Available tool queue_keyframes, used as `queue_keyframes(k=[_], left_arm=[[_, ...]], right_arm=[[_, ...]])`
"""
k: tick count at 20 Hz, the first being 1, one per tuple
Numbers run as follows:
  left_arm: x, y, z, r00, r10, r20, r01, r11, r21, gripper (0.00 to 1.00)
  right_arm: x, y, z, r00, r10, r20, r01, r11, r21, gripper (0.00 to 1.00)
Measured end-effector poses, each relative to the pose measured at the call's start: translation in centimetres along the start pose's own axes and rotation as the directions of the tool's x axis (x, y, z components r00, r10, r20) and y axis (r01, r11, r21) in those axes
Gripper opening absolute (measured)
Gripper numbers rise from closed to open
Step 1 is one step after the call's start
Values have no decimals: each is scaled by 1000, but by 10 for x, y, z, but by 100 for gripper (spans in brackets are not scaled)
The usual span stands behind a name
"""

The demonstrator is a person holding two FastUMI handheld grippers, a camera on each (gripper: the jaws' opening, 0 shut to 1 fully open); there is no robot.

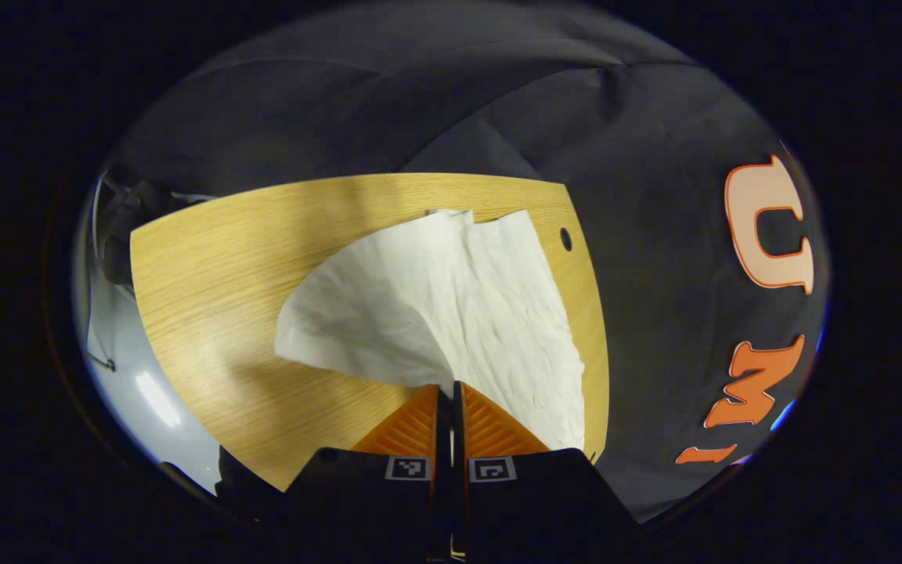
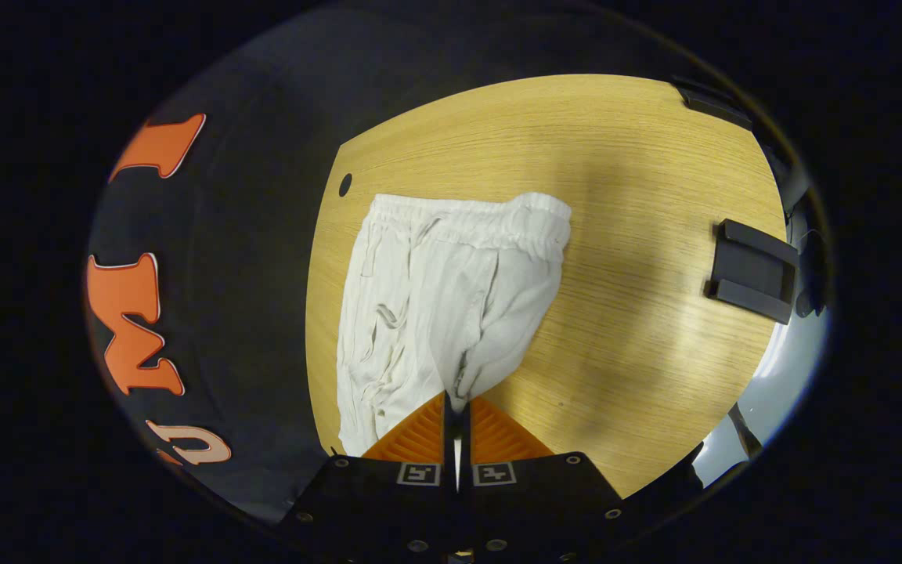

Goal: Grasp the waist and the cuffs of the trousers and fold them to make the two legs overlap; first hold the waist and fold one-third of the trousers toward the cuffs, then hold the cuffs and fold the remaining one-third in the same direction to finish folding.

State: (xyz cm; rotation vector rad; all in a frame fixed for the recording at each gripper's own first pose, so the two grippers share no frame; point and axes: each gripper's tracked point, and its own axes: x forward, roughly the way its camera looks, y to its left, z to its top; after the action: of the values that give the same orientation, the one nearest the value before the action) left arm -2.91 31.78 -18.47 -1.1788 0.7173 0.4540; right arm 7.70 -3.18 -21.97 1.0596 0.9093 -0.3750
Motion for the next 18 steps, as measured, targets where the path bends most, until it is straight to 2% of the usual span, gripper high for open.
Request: queue_keyframes(k=[5, 9, 13, 18], left_arm=[[-1, -34, 28, 999, -40, 29, 37, 994, 102, 4], [9, -70, 43, 998, -62, 27, 58, 989, 136, 4], [33, -112, 57, 997, -69, 33, 64, 986, 154, 3], [74, -150, 68, 999, -42, 30, 36, 980, 198, 4]], right_arm=[[-7, 46, 10, 998, 57, 40, -57, 998, -6, 1], [-4, 87, 27, 994, 94, 50, -93, 995, -35, 1], [18, 117, 44, 995, 96, 31, -94, 994, -62, 1], [67, 145, 62, 997, 75, 2, -75, 995, -63, 1]])
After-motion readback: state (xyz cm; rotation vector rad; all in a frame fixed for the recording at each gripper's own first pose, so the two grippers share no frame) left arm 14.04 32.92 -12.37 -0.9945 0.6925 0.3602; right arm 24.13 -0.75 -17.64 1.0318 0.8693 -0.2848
